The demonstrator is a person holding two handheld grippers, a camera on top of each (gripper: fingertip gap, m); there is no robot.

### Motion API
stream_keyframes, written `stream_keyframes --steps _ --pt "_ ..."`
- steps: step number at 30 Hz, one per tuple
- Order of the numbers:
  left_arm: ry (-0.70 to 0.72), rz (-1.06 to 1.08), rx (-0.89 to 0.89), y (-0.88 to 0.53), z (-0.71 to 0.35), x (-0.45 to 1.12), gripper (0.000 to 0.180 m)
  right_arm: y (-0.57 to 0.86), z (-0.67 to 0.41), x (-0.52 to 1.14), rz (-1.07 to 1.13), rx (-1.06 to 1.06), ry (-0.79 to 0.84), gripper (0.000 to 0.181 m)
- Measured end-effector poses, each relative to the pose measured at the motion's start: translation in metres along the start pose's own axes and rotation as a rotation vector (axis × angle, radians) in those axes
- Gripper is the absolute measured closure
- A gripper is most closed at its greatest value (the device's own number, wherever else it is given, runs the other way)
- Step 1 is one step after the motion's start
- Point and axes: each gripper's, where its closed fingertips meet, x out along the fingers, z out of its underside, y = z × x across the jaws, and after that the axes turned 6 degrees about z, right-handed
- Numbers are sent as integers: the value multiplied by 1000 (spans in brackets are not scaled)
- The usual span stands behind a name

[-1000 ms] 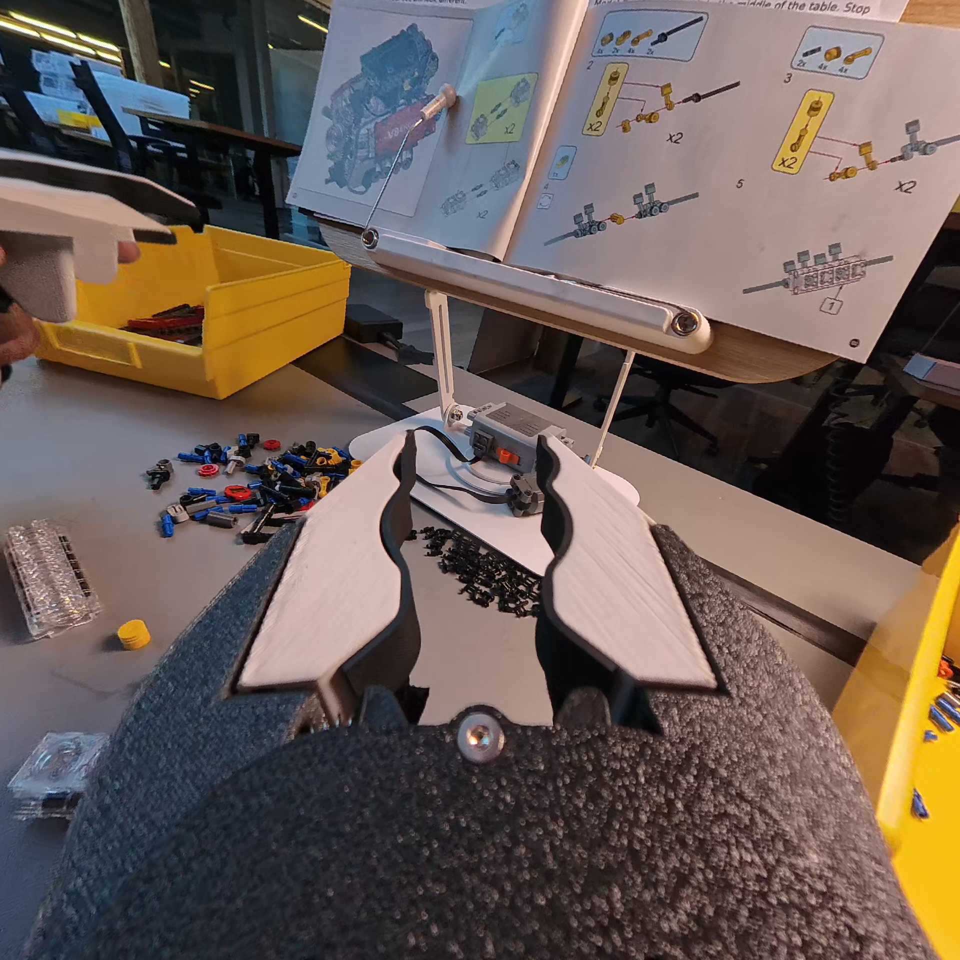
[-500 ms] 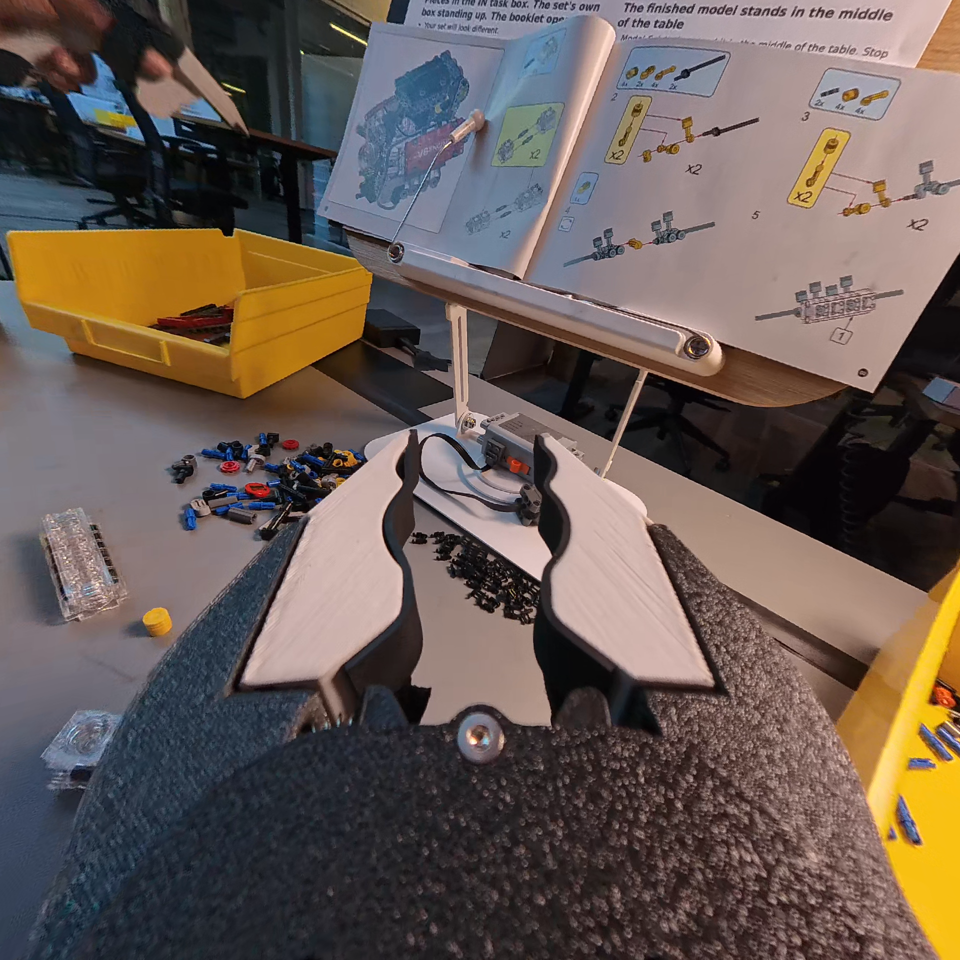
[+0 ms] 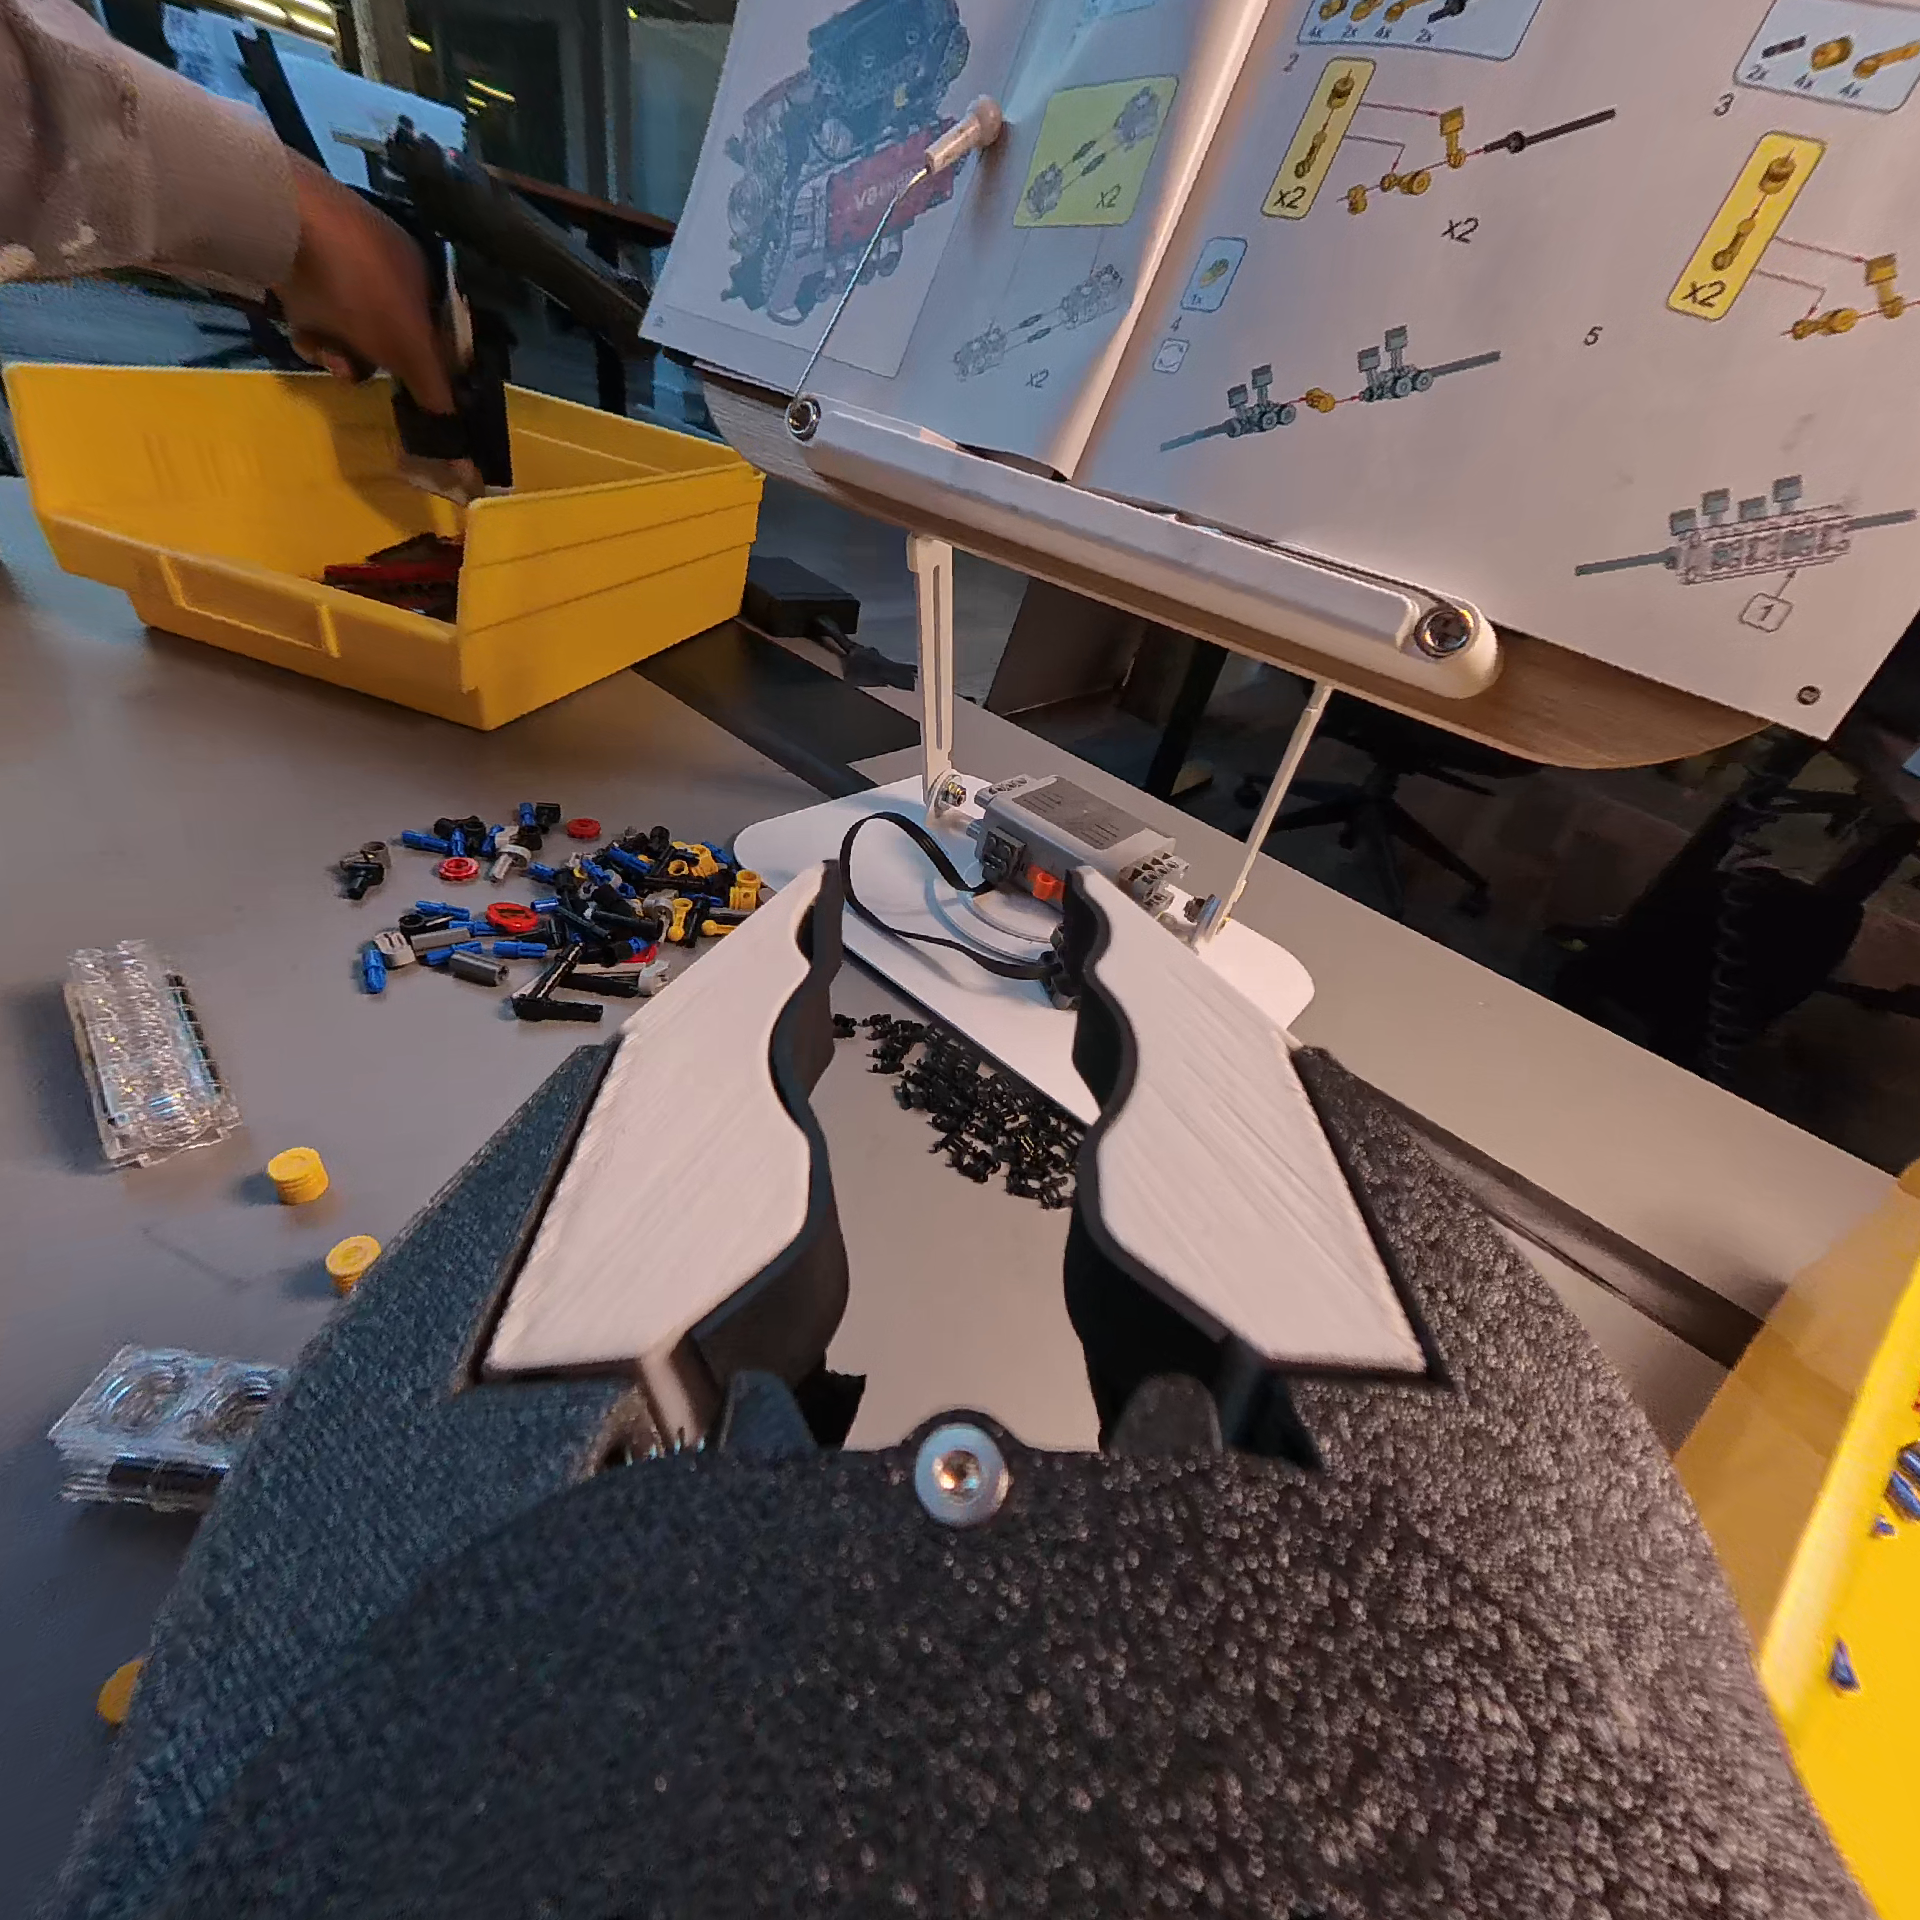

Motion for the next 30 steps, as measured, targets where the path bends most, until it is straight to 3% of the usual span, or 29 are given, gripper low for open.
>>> stream_keyframes --steps 7,11,25,30 --pt "-38 -43 88 -4 6 -30 167 1 -1 -1 -6 17 1 139" --pt "-1 -72 88 -14 12 -53 174 0 -1 0 -8 26 -3 140" --pt "60 -37 147 4 22 -74 175 -3 1 1 -10 13 -12 140" --pt "-19 89 238 43 35 -69 173 -4 1 1 -14 13 -13 140"
